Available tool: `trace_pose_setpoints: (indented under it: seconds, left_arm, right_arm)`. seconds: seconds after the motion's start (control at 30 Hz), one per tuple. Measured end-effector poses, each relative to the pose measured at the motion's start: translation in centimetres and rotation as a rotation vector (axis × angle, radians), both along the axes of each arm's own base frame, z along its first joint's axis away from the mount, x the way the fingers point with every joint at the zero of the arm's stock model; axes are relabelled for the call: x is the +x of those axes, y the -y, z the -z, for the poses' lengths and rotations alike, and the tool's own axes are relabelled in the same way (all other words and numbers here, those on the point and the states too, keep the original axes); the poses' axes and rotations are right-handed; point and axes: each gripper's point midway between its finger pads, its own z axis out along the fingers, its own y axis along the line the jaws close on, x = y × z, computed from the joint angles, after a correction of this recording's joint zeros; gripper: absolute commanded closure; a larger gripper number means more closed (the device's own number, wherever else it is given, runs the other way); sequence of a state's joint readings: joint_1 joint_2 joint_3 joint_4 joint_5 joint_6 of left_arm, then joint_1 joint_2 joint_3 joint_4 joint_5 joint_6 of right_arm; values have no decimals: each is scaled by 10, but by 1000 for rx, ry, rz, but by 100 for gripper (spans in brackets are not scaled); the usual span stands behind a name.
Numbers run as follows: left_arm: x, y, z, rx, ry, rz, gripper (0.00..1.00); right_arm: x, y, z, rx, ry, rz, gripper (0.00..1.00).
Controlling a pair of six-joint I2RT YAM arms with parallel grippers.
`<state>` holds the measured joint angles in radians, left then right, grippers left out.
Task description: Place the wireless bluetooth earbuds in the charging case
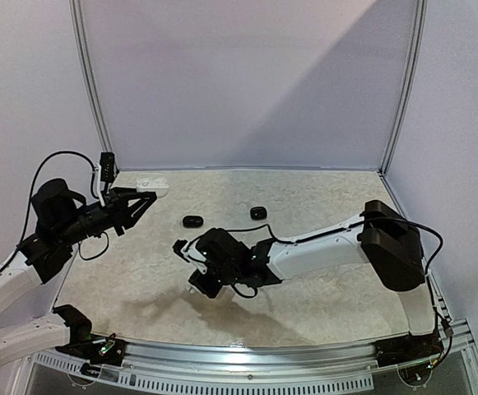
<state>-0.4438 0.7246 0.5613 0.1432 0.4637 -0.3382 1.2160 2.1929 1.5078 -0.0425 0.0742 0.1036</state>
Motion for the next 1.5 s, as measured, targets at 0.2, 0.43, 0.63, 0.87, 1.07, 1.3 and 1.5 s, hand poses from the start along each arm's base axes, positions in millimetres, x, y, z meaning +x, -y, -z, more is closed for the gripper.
trace_pose_setpoints:
  seconds: [0.2, 0.43, 0.63, 0.87, 1.07, 1.3, 1.5]
  left_arm:
    - [-7, 6, -4, -15, 17, 57, 100]
    - [-9, 8, -5, -16, 22, 72, 100]
    - [-10, 8, -6, -17, 23, 76, 100]
    - [-10, 8, -7, -19, 29, 79, 100]
    - [-10, 8, -7, -21, 32, 79, 100]
    - [-10, 8, -4, -19, 28, 79, 100]
    - [-10, 8, -3, -18, 26, 79, 100]
  right_arm:
    - [2, -20, 14, -19, -15, -41, 69]
    - [-2, -20, 26, -41, -33, -59, 67]
    - [-1, -19, 27, -44, -40, -59, 62]
    - [16, -12, 16, 14, -76, -23, 64]
    - [26, -13, 1, 63, -81, -1, 67]
    - [23, -11, 6, 58, -106, 14, 67]
    - [15, -12, 10, 55, -122, -10, 67]
